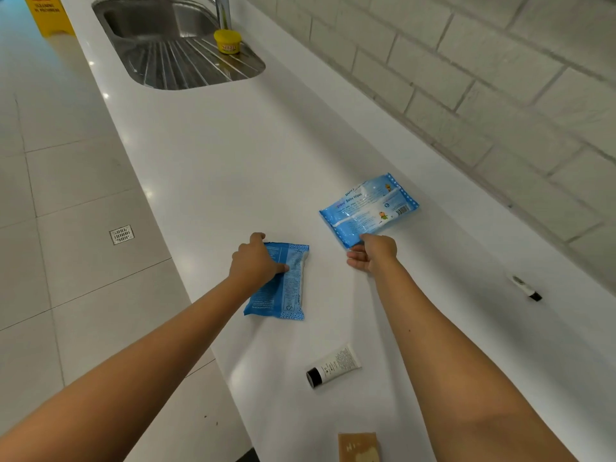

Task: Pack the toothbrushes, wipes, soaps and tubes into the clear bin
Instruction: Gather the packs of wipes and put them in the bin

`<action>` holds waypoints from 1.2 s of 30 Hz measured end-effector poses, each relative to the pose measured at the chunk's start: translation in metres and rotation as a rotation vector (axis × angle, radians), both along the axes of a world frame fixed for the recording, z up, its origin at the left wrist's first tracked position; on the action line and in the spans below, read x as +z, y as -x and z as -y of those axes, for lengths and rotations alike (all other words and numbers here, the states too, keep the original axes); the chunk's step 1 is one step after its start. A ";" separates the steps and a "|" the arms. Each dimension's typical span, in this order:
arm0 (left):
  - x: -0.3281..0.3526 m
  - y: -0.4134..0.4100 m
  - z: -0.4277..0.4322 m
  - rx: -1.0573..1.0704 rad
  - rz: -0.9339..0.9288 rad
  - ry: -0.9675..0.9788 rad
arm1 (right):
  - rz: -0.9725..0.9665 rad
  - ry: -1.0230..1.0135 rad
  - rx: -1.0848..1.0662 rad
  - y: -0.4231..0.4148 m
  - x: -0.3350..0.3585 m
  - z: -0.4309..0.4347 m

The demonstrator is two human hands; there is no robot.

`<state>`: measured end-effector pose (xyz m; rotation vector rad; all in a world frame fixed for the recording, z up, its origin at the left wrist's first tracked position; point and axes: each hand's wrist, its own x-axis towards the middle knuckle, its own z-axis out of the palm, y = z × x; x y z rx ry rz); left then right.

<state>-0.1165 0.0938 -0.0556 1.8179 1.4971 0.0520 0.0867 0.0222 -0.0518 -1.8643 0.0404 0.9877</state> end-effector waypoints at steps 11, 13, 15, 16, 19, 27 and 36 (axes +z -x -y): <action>0.010 -0.013 0.008 -0.101 0.012 -0.054 | 0.091 -0.219 -0.141 0.000 0.011 0.018; 0.014 -0.016 0.008 -0.126 0.001 -0.052 | 0.146 -0.205 -0.134 -0.004 0.012 0.030; 0.016 -0.018 0.009 -0.155 -0.007 -0.067 | 0.155 -0.213 -0.121 -0.006 0.015 0.043; 0.016 -0.018 0.009 -0.164 -0.005 -0.074 | 0.137 -0.230 -0.113 -0.006 0.018 0.051; 0.017 -0.014 0.013 -0.194 0.003 -0.118 | 0.063 -0.278 -0.119 -0.007 0.026 0.076; 0.026 -0.024 0.040 -0.278 0.193 -0.177 | 0.067 -0.284 -0.120 -0.011 0.041 0.144; 0.072 -0.079 0.104 -0.335 0.512 -0.016 | 0.080 -0.348 -0.116 -0.020 0.070 0.239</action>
